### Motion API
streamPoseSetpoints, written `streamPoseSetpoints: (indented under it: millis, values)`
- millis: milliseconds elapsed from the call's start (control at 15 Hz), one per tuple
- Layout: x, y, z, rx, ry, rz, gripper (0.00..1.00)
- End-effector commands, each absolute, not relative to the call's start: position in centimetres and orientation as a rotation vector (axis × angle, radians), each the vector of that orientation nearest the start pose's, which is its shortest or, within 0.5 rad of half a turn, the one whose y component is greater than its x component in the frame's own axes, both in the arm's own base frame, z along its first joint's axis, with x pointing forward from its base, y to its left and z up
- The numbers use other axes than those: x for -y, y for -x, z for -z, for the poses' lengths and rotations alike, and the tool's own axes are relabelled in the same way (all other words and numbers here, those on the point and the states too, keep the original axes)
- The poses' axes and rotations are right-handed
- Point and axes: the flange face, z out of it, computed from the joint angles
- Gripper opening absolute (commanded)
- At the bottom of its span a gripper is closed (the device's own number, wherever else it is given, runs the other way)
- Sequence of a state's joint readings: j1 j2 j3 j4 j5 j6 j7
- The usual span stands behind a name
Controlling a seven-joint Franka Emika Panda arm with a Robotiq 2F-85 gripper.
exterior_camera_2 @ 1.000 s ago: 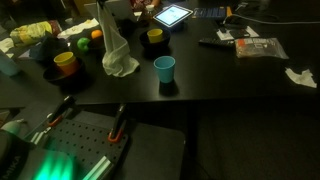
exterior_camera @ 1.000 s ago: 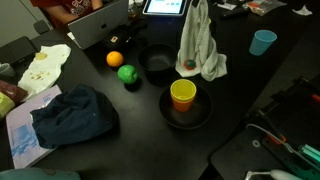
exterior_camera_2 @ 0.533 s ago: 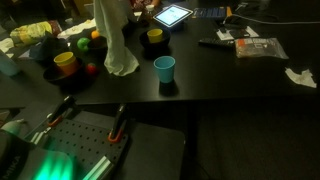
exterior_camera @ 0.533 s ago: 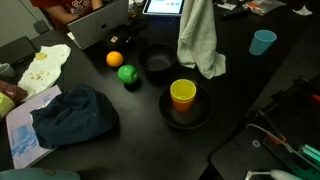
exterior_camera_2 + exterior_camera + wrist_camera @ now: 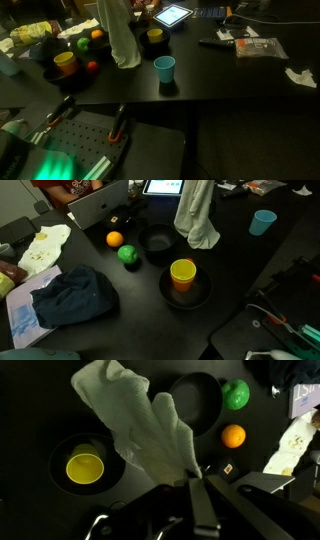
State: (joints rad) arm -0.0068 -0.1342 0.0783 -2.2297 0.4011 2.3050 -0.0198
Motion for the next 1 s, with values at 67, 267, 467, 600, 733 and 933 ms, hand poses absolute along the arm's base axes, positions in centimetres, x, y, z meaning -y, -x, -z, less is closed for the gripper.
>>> streamPoseSetpoints:
  millis: [67,267,467,600,733,933]
  values:
    - [-4.5,-51.3,-41.2,-0.227,2.921,0.219,0.01]
    - [-3.9,-51.0,-37.2,-0.241,3.012,0.131,0.01]
    - [-3.5,-50.2,-32.4,-0.232,3.098,0.033,0.01]
    - [-3.1,-49.8,-29.8,-0.215,3.173,0.015,0.01]
    - [-2.5,-50.0,-28.0,-0.189,3.278,0.077,0.01]
    - [-0.4,-51.1,-26.3,-0.282,3.388,0.164,0.01]
